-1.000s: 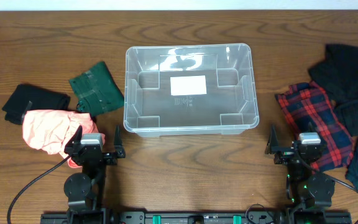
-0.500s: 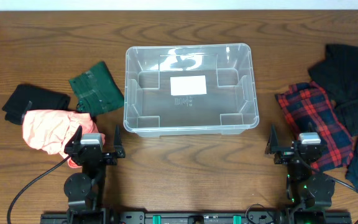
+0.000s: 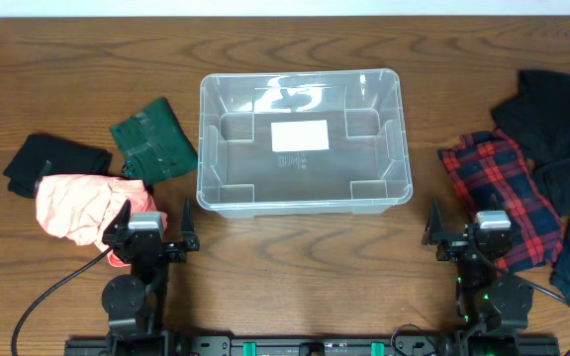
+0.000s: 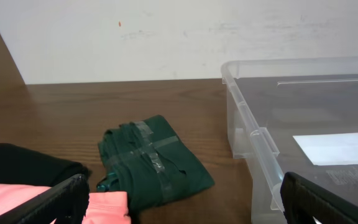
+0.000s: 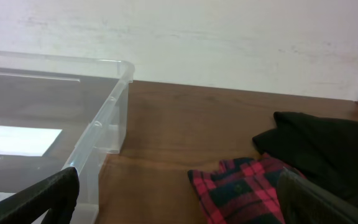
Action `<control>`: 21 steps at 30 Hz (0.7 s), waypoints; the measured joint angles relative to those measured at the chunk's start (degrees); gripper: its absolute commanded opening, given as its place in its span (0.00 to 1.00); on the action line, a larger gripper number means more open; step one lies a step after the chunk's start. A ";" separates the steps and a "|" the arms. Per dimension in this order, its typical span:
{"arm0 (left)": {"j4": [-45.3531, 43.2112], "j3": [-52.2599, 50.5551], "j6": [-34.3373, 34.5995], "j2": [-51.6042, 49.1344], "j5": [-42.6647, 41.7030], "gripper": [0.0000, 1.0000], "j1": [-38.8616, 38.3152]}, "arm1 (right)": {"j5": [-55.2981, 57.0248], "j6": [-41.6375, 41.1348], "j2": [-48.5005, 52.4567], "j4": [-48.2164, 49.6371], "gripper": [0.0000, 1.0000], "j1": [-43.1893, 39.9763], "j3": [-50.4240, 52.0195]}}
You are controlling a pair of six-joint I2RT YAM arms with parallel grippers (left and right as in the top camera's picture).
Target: Pack container
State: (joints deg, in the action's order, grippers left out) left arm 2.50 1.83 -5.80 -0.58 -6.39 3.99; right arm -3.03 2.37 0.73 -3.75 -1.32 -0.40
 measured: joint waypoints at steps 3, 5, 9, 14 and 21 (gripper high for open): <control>0.00 0.00 0.00 0.00 0.00 0.98 0.00 | 0.00 0.00 0.00 0.00 0.99 0.00 0.00; 0.00 0.00 0.00 0.00 0.00 0.98 0.00 | 0.00 0.00 0.00 0.00 0.99 0.00 0.00; 0.00 0.00 0.00 0.00 0.00 0.98 0.00 | 0.00 -0.15 0.00 0.00 0.99 0.00 0.00; 0.00 0.00 0.02 0.00 0.00 0.98 0.00 | 0.96 -0.50 0.04 -1.46 0.99 0.00 -0.42; 0.00 -0.02 0.00 0.00 0.15 0.98 0.00 | 7.58 -1.38 7.63 -15.32 0.99 0.00 -13.35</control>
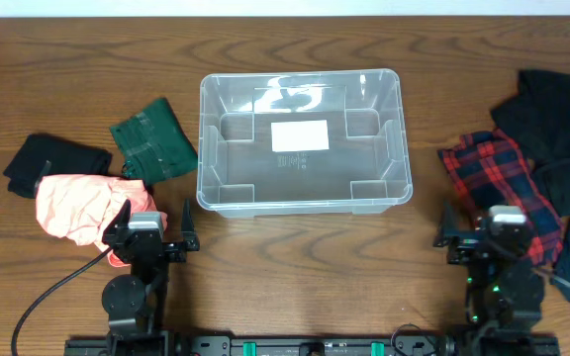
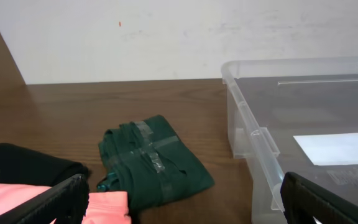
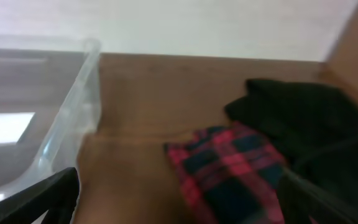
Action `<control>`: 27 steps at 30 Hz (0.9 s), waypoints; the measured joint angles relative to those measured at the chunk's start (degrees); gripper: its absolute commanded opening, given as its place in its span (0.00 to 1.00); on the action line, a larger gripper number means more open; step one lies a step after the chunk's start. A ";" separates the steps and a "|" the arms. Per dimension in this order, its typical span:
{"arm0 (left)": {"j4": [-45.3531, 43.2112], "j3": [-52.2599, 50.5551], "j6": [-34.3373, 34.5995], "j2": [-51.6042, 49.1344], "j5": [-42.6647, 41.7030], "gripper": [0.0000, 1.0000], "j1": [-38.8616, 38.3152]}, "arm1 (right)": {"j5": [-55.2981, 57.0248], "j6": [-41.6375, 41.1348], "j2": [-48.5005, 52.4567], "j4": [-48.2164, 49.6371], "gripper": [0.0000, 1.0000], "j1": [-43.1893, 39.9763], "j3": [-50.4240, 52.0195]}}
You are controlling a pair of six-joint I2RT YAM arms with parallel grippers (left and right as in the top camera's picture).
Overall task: Pack container
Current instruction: 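Reach the right gripper to the red plaid shirt and grasp it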
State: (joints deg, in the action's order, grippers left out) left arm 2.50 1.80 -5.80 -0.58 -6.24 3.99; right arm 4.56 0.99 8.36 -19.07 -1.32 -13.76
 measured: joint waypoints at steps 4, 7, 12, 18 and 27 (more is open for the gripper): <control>-0.02 -0.04 0.00 0.00 0.28 0.98 0.00 | 1.92 -1.07 9.97 -7.21 0.99 0.00 -12.59; -0.11 -0.07 0.02 0.00 0.31 0.98 0.00 | 2.80 -1.79 19.87 -15.78 0.99 0.00 -22.45; -0.11 -0.09 0.00 0.00 0.33 0.98 0.00 | 4.17 -2.01 37.90 -32.59 0.99 0.00 -39.06; -0.11 -0.09 0.00 0.00 0.44 0.98 0.00 | 4.74 -1.55 54.71 -42.84 0.99 0.00 -52.35; -0.11 -0.09 0.00 0.00 0.46 0.98 -0.02 | 7.61 2.91 66.82 -48.98 0.99 0.00 -53.77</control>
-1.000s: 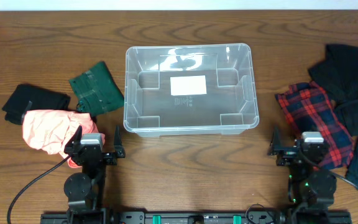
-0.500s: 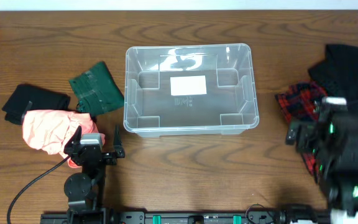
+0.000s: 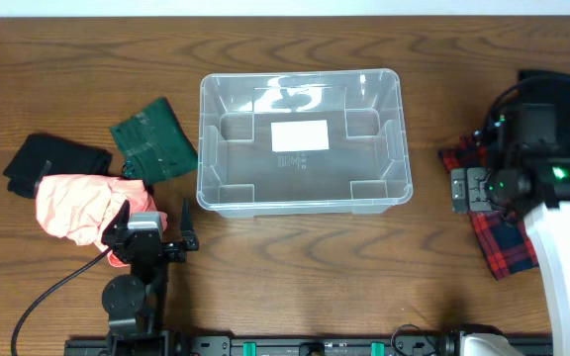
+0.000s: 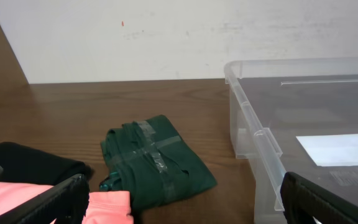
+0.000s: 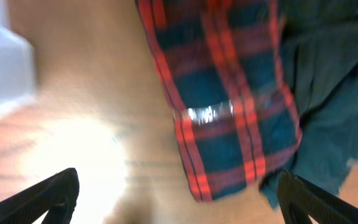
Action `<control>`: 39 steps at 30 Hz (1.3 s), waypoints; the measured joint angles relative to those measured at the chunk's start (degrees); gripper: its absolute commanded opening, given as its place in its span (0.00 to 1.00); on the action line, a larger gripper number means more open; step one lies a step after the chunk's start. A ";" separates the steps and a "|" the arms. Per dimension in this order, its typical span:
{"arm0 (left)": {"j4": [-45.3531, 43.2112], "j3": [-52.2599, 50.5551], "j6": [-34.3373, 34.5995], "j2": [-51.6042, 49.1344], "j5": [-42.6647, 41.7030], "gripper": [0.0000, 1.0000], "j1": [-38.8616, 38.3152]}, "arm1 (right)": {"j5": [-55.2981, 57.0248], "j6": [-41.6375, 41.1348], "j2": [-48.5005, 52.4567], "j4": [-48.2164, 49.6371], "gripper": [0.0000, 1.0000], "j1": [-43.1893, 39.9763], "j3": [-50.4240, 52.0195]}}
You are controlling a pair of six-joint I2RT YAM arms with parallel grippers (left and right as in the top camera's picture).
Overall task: Pack container
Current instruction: 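Reach the right gripper to the red plaid shirt and grasp it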
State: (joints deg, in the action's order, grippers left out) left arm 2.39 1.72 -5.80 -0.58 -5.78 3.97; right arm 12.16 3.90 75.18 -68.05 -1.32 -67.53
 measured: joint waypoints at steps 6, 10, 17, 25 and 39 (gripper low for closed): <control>0.00 0.00 0.00 0.00 0.00 0.98 0.00 | 6.10 0.09 13.77 -2.36 0.99 0.00 0.26; 0.00 0.00 0.00 0.00 0.00 0.98 0.02 | 10.32 -0.13 21.64 -0.02 0.99 0.00 0.50; 0.00 0.00 0.00 0.00 0.00 0.98 0.00 | 14.23 -0.35 31.12 1.99 0.99 0.00 0.57; 0.00 0.00 0.00 0.00 0.00 0.98 0.02 | 18.82 -3.26 36.50 6.34 0.99 0.00 0.61; 0.00 0.00 0.00 0.00 0.00 0.98 0.00 | 25.66 -7.91 38.88 10.99 0.61 -0.09 0.48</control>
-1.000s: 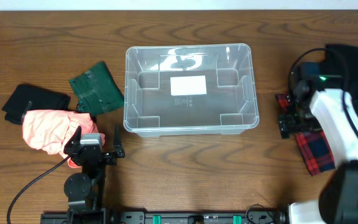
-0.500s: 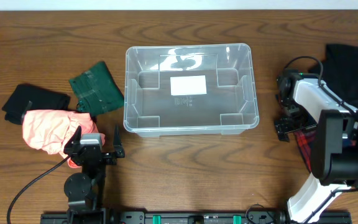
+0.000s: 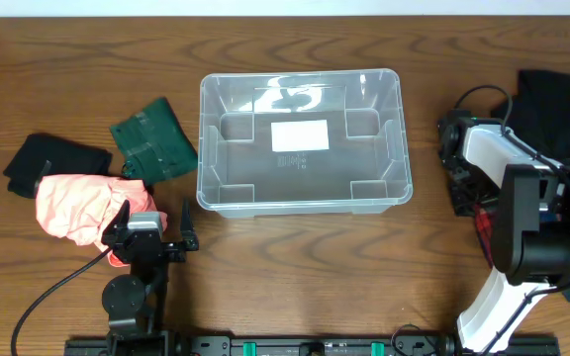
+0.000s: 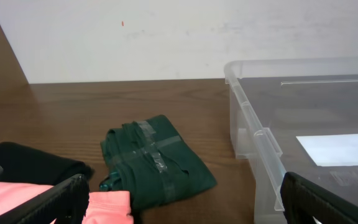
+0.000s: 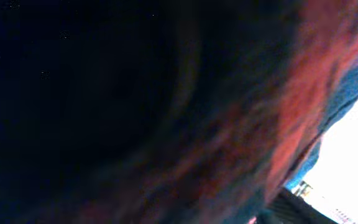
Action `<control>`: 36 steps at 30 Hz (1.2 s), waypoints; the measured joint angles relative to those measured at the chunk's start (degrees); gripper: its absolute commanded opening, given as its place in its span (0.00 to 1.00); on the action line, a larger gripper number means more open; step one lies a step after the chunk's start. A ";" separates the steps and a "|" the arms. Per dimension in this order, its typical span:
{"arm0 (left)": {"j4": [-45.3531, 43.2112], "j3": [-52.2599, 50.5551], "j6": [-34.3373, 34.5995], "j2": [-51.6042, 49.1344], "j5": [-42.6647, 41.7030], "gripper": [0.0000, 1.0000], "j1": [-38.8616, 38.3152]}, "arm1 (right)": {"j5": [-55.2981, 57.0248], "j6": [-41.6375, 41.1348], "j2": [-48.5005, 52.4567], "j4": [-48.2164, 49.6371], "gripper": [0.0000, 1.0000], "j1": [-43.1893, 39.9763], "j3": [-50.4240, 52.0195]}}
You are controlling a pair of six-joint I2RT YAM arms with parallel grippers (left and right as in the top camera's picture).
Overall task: Pack container
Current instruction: 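Reach the right gripper to the red plaid shirt and grasp it, then lift the plaid shirt with the right gripper and drop it into the bin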
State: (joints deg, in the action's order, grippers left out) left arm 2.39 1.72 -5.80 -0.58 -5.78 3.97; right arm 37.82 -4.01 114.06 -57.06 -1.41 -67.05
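Observation:
The clear plastic container (image 3: pixel 206 148) stands empty mid-table, its wall also in the left wrist view (image 4: pixel 253 124). My right gripper (image 3: pixel 460 183) is down on the red plaid cloth (image 3: pixel 483 225), which the arm mostly covers. The right wrist view is filled by dark, blurred red-and-blue fabric (image 5: pixel 278 124) pressed close to the camera, so its jaws are hidden. My left gripper (image 3: pixel 156 213) rests open at the front left, with its midpoint (image 4: pixel 179 208) above bare table. Near it lie a pink cloth (image 3: pixel 72 206), a folded green cloth (image 3: pixel 152 138) and a black cloth (image 3: pixel 52 163).
A large black garment (image 3: pixel 562 109) lies at the far right, with a dark blue one below it. The left wrist view shows the green cloth (image 4: pixel 157 165), the pink cloth (image 4: pixel 107 208), the black cloth (image 4: pixel 23 165) and a white wall behind.
My right arm has gone down onto the plaid cloth; its camera, which looked at the cloth from above, is now smothered by fabric. The left arm and all the other cloths are unchanged.
Both arms sat at rest at the front, grippers open, the container empty. The right arm then turned toward the plaid cloth, was later raised over it, and is now pressed into it. The left arm has stayed put throughout.

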 measured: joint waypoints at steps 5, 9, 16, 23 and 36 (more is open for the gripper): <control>0.00 0.00 0.00 0.00 0.00 0.98 0.02 | 1.14 -2.12 0.02 1.22 0.45 0.00 0.00; 0.00 0.00 0.00 0.00 0.00 0.98 0.02 | 1.99 -3.26 0.02 1.99 0.35 0.00 0.00; 0.00 0.00 0.00 0.00 0.00 0.98 0.02 | 2.38 -4.94 -0.28 2.32 0.15 0.15 0.00; 0.00 0.00 0.00 0.00 0.00 0.98 0.02 | -2.62 -5.42 -6.12 2.93 0.01 2.91 -0.76; 0.00 0.00 0.02 0.00 -0.02 0.98 0.02 | -7.21 -2.34 -34.12 8.90 0.01 16.02 -13.66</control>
State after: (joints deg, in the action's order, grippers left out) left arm 2.39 1.72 -5.78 -0.58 -5.80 3.99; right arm 30.61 -6.35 79.94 -48.16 14.61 -80.71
